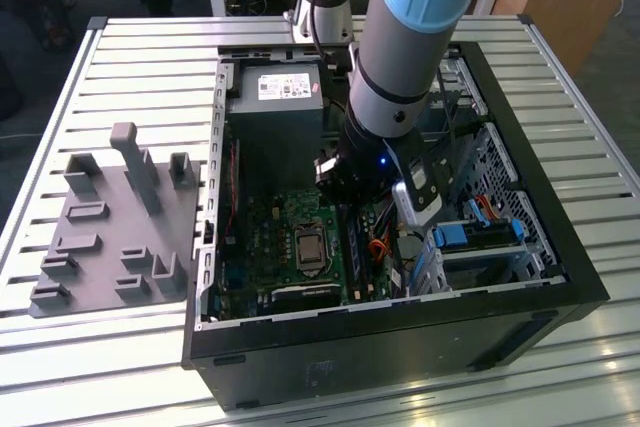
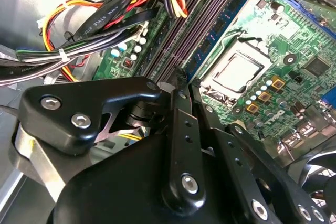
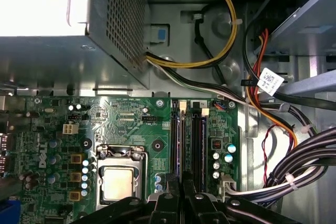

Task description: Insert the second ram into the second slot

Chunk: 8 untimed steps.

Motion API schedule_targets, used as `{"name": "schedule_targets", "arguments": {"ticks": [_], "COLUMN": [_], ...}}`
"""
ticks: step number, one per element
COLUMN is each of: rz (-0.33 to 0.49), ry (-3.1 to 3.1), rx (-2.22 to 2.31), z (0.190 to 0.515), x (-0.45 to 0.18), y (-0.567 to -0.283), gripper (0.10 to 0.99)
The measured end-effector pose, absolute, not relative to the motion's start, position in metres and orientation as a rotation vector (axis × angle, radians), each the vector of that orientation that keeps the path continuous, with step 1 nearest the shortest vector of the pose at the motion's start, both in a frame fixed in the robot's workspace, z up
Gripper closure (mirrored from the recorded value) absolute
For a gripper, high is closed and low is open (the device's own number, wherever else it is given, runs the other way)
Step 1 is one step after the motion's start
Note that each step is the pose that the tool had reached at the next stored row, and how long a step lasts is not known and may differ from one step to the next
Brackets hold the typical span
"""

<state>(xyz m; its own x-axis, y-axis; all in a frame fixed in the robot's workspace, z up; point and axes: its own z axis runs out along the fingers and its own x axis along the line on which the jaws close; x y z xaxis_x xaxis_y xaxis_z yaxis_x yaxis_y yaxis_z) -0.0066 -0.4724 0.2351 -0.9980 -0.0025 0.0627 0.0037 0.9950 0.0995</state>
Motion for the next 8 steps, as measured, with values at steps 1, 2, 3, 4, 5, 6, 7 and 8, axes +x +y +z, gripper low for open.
{"name": "schedule_targets", "arguments": {"ticks": [1, 2, 3, 4, 5, 6, 7, 8], "rz": [-0.153, -0.152, -0.152, -0.152, -0.152, -0.151, -0.151, -0.151], "ry": [-3.075, -3.075, -3.075, -3.075, -3.075, -3.075, -3.075, -3.075], "rx": [-0.001, -0.001, -0.001, -0.002, -0.002, -0.002, -0.002, -0.002], "z": [0.2348, 0.2344, 0.2341, 0.2328, 0.2322, 0.2319, 0.2317, 0.2315], "x": [-0.0066, -0.0066, -0.0066, -0.0066, -0.0066, -0.0066, -0.0066, -0.0066], "y": [-0.4725, -0.4725, -0.4725, -0.4725, -0.4725, -0.4725, -0.4726, -0.4726], "gripper": [0.949, 0.949, 0.949, 0.949, 0.949, 0.949, 0.949, 0.949]}}
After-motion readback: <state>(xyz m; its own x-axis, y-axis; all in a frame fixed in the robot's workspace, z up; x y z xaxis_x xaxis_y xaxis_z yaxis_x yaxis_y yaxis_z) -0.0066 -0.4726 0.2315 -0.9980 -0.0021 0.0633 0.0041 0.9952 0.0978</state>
